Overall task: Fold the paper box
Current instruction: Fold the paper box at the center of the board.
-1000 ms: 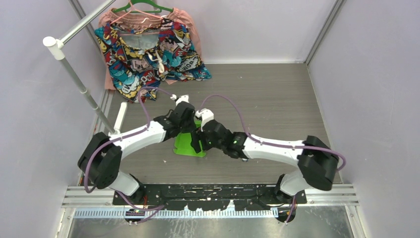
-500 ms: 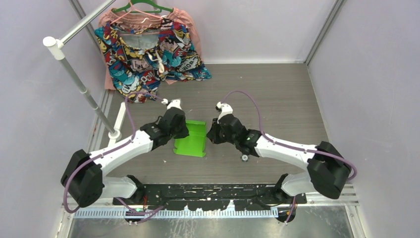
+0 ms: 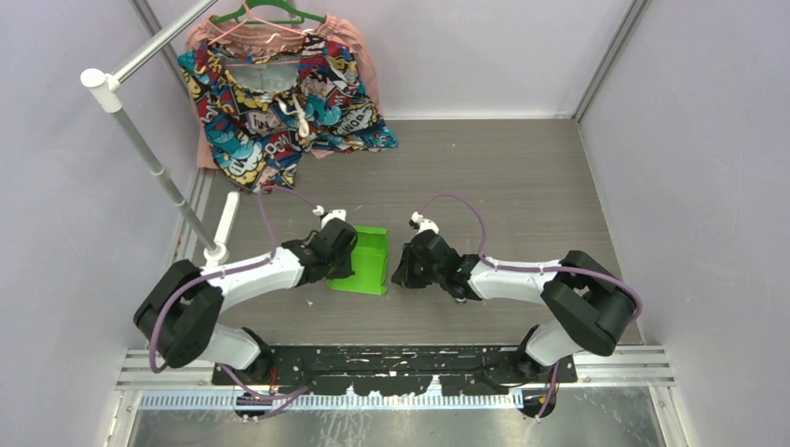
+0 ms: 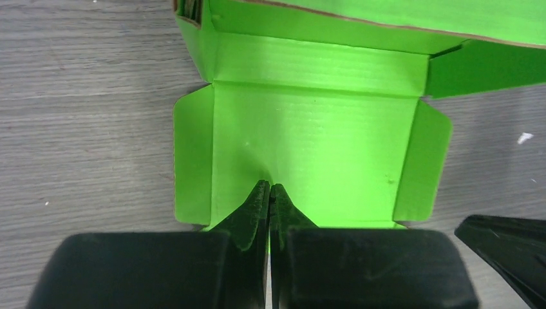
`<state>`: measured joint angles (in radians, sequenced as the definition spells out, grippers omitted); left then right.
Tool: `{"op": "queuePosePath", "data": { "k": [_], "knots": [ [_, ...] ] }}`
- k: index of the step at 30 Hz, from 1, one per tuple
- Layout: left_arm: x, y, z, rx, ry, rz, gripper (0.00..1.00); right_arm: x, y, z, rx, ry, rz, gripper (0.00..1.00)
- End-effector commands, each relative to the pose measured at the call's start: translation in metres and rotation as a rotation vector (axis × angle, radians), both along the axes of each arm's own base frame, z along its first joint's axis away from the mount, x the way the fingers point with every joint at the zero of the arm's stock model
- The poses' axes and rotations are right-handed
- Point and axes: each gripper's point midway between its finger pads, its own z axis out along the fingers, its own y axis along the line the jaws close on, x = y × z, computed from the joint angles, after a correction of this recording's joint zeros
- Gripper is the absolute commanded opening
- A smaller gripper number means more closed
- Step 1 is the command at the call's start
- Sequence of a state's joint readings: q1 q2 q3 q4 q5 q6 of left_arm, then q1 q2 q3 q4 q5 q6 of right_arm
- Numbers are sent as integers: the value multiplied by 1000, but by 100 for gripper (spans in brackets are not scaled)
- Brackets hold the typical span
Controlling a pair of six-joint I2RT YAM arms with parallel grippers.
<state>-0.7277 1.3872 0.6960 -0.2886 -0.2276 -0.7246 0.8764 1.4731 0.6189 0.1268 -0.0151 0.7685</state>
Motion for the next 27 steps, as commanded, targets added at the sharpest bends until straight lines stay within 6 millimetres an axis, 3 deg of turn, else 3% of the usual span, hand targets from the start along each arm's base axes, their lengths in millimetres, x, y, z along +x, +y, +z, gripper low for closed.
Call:
{"op": "queuePosePath", "data": {
  "k": [1, 13, 27],
  "knots": [
    [17, -14, -4, -21, -49, 3, 0, 11, 21, 19, 107, -30, -2, 3],
    [21, -21, -21, 3, -26, -9, 0, 17, 29, 20, 118, -38, 2, 2],
    [19, -20, -22, 12, -21, -5, 0, 37, -10, 41, 142, -98, -120, 1]
  ]
}}
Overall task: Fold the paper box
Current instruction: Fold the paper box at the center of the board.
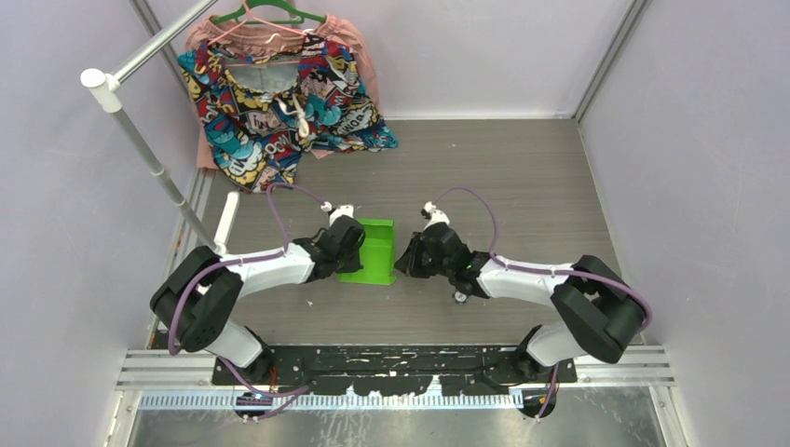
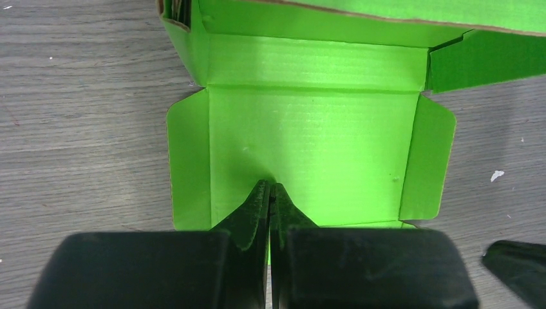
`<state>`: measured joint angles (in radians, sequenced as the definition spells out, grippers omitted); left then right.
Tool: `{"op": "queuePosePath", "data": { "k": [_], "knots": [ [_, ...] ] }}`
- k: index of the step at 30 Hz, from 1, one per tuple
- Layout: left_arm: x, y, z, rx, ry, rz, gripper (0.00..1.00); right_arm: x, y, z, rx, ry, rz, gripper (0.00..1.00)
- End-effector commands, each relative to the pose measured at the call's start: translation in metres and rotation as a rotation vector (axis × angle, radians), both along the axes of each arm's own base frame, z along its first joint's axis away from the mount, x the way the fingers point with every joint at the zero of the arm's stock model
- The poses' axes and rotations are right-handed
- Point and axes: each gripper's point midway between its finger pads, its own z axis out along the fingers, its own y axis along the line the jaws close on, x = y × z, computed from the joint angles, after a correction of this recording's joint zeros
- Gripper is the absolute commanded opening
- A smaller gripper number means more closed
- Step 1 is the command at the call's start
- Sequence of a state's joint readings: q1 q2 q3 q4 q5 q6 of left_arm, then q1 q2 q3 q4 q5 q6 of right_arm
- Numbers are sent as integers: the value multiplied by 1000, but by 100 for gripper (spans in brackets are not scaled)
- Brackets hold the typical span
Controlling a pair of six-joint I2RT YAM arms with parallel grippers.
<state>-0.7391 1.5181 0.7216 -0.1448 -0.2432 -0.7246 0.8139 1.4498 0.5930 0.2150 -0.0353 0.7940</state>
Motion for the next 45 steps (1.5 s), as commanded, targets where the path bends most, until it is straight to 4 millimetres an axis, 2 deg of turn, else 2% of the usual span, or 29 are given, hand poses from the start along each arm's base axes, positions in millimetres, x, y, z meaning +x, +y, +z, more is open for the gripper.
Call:
{"op": "queuePosePath", "data": {
  "k": [1, 5, 16, 36, 45],
  "knots": [
    [-2, 0, -8, 30, 17, -2, 0, 16, -8, 25, 51, -60, -65, 1],
    [-3, -5, -11, 31, 22, -2, 0, 24, -14, 14, 43, -33, -100, 1],
    [-3, -9, -13, 41, 26, -12, 0, 31, -11, -10, 36, 8, -106, 1],
    [-5, -14, -15, 47, 35, -23, 0, 45, -2, -11, 42, 6, -100, 1],
    [-5, -13, -16, 55, 39, -25, 0, 56, -14, 1, 59, -23, -136, 1]
  ]
}}
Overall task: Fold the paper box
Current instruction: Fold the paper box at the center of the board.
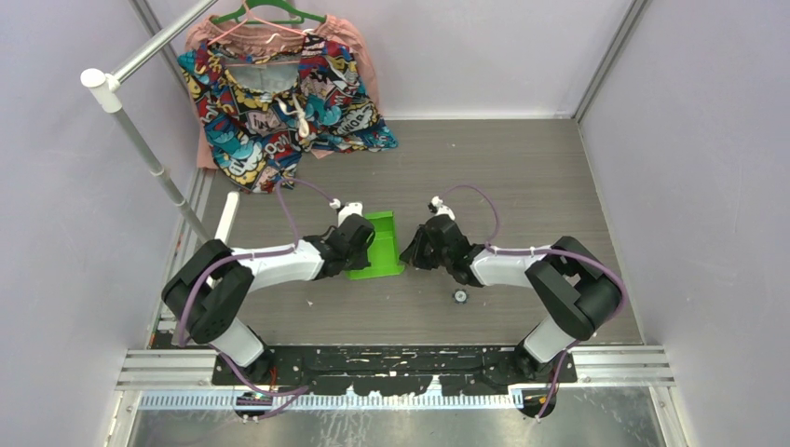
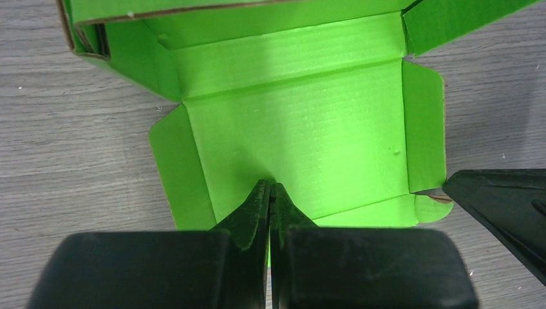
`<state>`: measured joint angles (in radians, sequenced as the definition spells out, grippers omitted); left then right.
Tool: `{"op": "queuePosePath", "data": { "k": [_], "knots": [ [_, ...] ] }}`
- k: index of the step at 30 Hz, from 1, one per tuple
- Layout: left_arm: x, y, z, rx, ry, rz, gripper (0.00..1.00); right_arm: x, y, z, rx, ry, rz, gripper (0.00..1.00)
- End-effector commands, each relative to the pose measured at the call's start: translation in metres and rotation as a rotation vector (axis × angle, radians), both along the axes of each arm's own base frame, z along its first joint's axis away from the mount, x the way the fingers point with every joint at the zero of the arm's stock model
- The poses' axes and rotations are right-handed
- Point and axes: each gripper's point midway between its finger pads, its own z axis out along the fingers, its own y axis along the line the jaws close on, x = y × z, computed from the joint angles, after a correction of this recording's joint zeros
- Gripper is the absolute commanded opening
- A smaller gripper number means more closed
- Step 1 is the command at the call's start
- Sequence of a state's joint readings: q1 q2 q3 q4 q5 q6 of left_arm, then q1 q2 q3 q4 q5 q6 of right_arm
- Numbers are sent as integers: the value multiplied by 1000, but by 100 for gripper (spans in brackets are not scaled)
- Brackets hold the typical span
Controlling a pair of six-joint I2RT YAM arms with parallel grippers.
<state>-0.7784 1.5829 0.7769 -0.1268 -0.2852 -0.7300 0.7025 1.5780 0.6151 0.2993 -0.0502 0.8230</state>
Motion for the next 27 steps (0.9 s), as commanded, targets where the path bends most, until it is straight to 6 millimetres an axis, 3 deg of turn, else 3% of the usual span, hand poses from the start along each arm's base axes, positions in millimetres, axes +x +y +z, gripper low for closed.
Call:
{"op": "queuePosePath", "data": {
  "k": [1, 12, 27],
  "knots": [
    [-14, 3, -16, 38, 67, -15, 0, 17, 2, 24, 49, -66, -21, 1],
    [-14, 4, -16, 45, 68, -19, 0, 34, -7, 29, 66, -60, -33, 1],
    [-12, 2, -17, 54, 73, -26, 0, 40, 20, 22, 136, -9, 51, 1]
  ]
}}
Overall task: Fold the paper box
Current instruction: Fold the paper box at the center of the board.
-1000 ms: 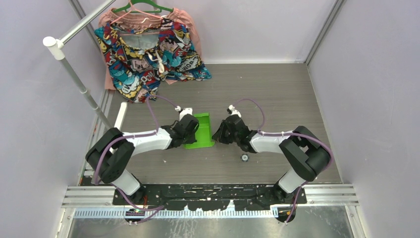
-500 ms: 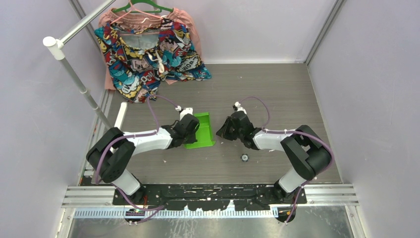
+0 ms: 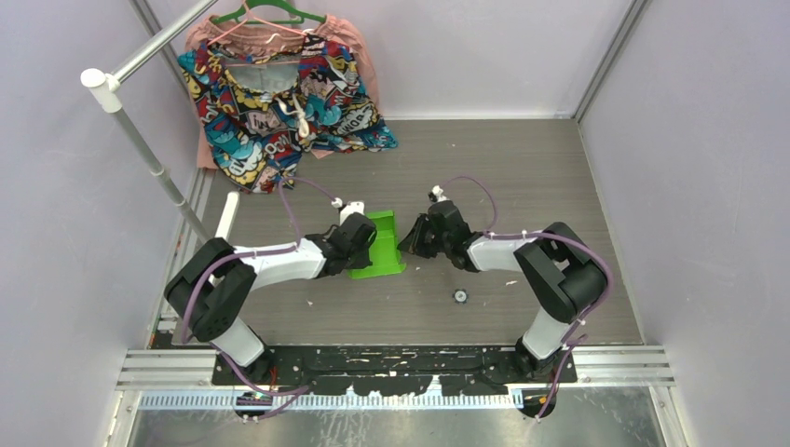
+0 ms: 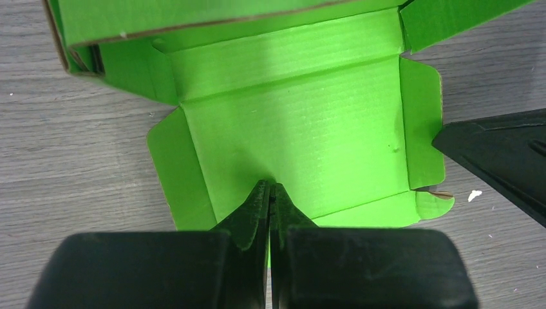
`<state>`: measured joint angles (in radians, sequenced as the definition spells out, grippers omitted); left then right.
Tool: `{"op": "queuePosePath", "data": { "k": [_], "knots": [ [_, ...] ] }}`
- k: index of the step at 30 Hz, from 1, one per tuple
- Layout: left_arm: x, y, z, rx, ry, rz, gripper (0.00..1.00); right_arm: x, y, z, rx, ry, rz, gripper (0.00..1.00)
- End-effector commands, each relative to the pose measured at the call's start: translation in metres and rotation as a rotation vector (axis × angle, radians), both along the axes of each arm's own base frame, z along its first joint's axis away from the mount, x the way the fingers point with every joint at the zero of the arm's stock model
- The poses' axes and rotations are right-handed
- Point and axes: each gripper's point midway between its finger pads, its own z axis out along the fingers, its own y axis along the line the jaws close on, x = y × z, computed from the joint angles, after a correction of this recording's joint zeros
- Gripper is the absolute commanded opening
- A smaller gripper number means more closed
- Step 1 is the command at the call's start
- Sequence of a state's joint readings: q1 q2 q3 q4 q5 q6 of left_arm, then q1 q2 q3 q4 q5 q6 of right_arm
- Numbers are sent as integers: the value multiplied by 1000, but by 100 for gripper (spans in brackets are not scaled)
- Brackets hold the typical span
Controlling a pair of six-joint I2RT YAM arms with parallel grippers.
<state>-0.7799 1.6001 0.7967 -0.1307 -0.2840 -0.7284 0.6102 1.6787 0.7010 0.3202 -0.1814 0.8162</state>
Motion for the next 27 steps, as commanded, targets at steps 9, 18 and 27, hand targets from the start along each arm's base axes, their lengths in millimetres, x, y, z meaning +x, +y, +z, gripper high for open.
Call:
{"op": "queuePosePath", "data": {
  "k": [9, 18, 27],
  "knots": [
    [-15, 4, -24, 52, 83, -28, 0, 11, 24, 18, 100, -32, 59, 1],
    [-15, 2, -27, 48, 89, -31, 0, 7, 33, 7, 60, -9, 96, 1],
    [-16, 1, -26, 44, 87, -36, 0, -4, 35, -24, -113, 48, 125, 1]
  ]
}}
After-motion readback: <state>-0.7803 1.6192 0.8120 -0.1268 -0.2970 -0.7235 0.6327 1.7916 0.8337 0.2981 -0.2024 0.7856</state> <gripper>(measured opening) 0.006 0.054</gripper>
